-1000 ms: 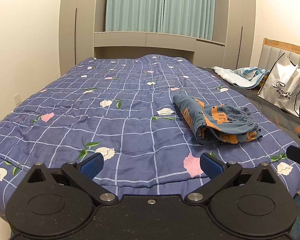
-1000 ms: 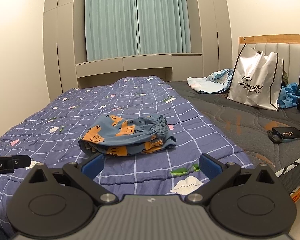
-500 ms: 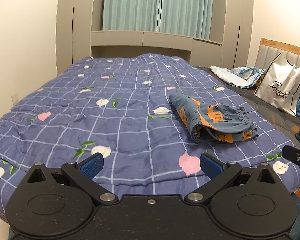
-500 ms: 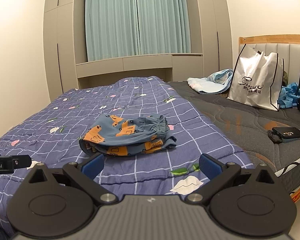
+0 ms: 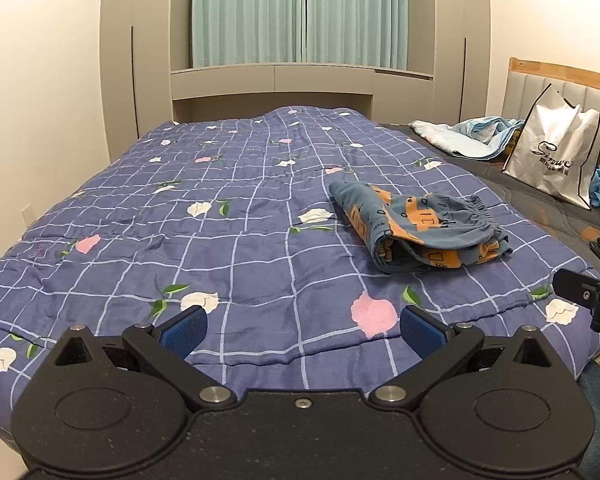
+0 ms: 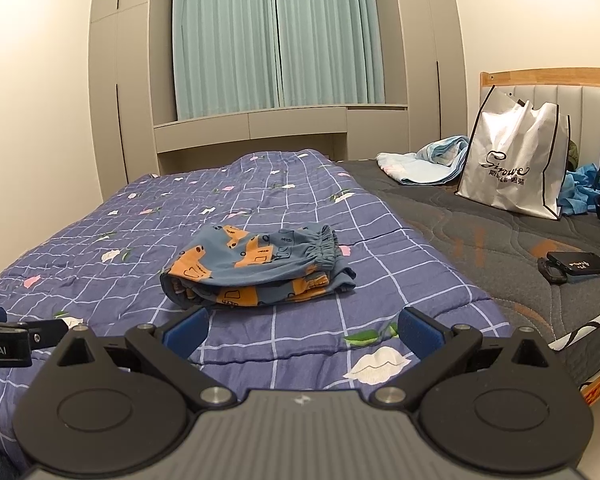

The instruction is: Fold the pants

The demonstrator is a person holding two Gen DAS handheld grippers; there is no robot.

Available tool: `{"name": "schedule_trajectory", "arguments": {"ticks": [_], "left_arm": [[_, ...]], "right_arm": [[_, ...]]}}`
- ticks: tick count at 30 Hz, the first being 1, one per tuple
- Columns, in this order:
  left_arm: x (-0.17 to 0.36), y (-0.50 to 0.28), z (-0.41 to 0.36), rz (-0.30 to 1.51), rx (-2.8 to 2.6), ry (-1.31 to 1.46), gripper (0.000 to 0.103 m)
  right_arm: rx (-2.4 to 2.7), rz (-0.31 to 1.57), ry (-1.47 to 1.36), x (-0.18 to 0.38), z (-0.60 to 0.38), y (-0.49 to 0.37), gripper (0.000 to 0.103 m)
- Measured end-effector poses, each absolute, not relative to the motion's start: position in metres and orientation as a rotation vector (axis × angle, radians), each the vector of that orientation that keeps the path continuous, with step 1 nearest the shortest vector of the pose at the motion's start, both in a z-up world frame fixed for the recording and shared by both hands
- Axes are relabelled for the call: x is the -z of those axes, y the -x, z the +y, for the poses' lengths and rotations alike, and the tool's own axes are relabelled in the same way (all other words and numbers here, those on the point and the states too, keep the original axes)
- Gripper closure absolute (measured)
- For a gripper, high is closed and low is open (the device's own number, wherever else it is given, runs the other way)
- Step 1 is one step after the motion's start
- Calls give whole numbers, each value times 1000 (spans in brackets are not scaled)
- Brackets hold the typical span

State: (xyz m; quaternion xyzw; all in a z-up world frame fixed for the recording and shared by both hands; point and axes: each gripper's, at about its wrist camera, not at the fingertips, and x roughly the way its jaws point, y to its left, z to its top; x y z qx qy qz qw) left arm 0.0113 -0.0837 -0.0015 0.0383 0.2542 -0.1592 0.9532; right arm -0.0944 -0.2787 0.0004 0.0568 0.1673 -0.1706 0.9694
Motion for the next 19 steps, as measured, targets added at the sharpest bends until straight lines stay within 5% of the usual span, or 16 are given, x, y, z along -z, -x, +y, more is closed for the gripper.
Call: {"name": "schedule_trajectory", "arguments": {"ticks": [19], "left_arm": [[0,-11,-82,502,305,-92,1]], "right_arm": [[341,346,-110,2,-277,94,0]]}}
